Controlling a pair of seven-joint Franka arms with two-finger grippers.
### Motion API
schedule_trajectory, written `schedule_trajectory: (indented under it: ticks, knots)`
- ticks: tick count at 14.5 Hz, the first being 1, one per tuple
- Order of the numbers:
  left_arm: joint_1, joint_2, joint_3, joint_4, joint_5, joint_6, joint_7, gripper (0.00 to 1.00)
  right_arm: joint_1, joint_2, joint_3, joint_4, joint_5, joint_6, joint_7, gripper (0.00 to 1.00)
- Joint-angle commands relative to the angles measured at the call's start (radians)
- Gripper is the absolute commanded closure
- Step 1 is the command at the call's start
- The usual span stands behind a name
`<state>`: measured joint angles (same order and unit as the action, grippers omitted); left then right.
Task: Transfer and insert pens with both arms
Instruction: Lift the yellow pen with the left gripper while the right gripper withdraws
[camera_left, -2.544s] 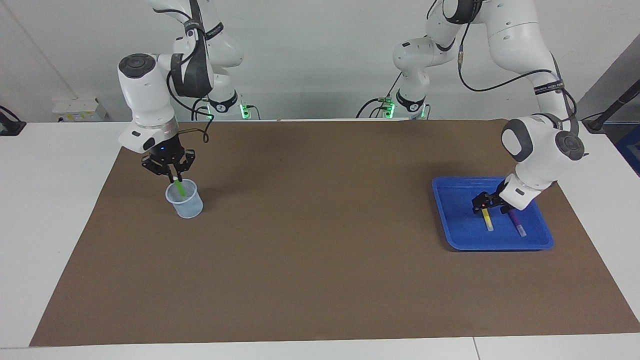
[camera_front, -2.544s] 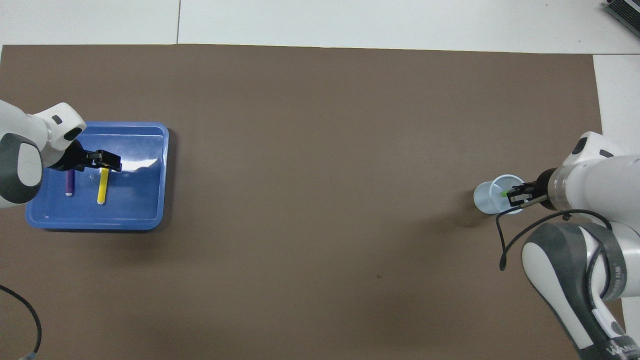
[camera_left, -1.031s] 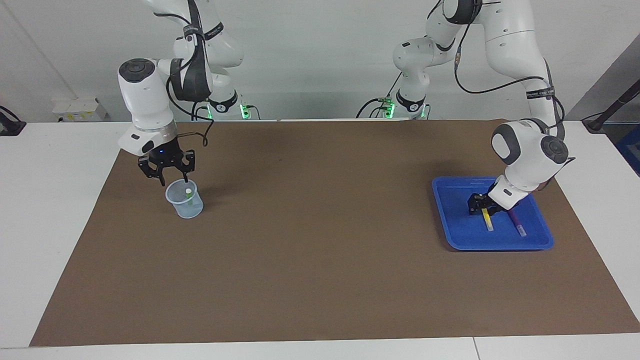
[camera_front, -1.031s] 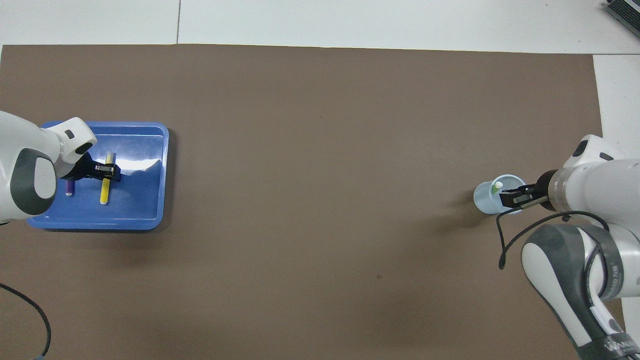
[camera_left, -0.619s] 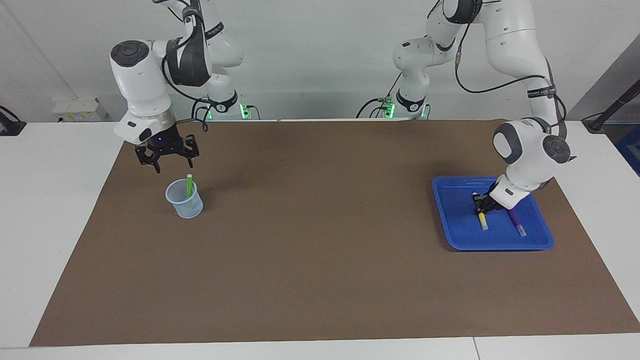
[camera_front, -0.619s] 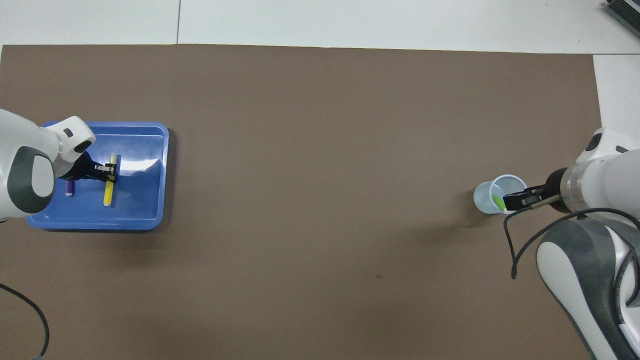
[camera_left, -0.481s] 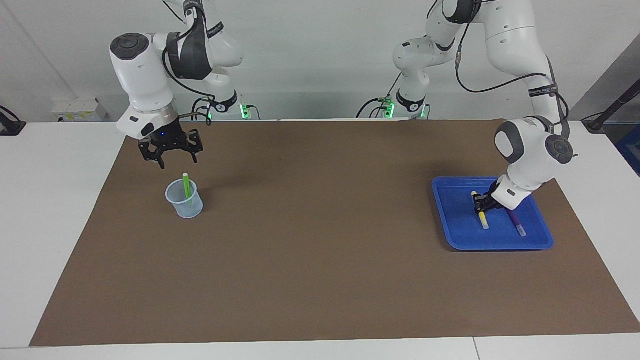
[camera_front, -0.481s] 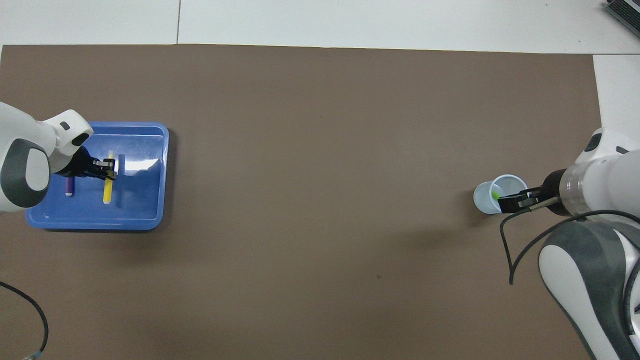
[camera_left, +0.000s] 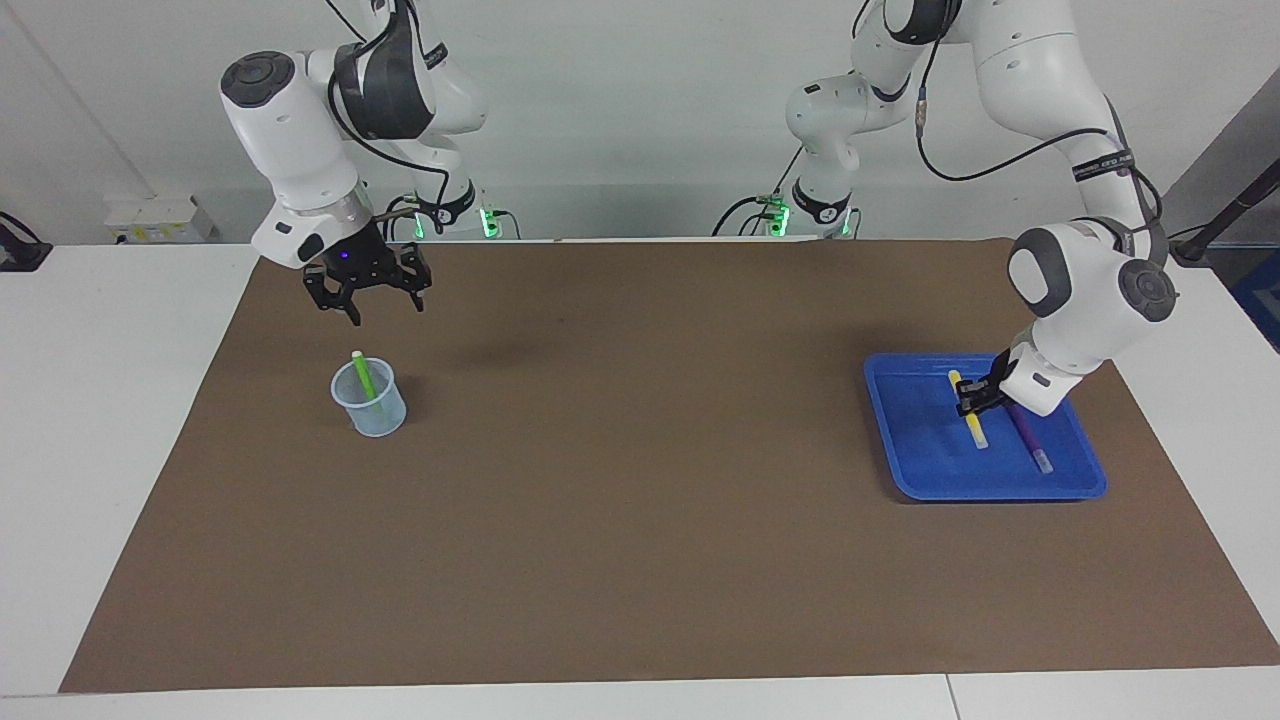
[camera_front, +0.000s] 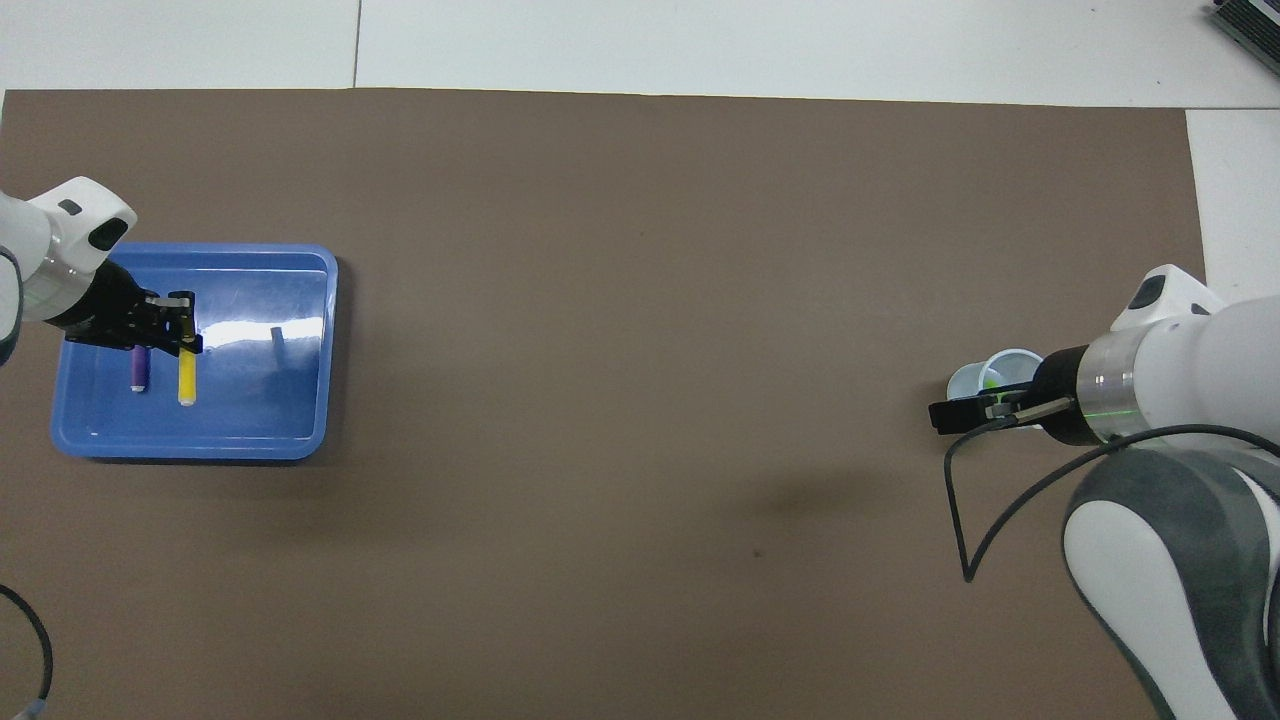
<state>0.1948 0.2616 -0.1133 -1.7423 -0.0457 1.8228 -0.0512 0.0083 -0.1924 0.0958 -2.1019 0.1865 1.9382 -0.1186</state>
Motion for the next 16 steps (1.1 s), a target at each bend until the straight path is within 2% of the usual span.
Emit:
schedule_trajectory:
  ticks: [1, 4, 8, 11, 14, 16]
  knots:
    - [-0.034, -0.085, -0.005, -0.006, -0.064, -0.083, -0.203, 1.0, 0.013, -0.007, 0.004, 0.008, 0.088, -0.021, 0.031, 0.0]
    - [-0.087, -0.143, -0.003, -0.011, -0.209, -0.123, -0.476, 1.0, 0.013, -0.007, 0.012, 0.011, 0.183, -0.019, 0.043, 0.0]
    - [-0.196, -0.182, -0.005, -0.013, -0.339, -0.102, -0.896, 1.0, 0.015, -0.004, 0.038, 0.02, 0.361, 0.007, 0.063, 0.0]
    - [-0.227, -0.199, -0.006, -0.029, -0.478, -0.07, -1.109, 1.0, 0.096, 0.004, 0.05, 0.02, 0.433, 0.115, 0.166, 0.0]
    - [-0.306, -0.212, -0.005, -0.042, -0.502, -0.062, -1.226, 1.0, 0.15, 0.005, 0.05, 0.02, 0.511, 0.179, 0.226, 0.0]
    - [-0.368, -0.214, -0.006, -0.046, -0.502, 0.014, -1.362, 1.0, 0.153, 0.007, 0.053, 0.02, 0.556, 0.205, 0.229, 0.0]
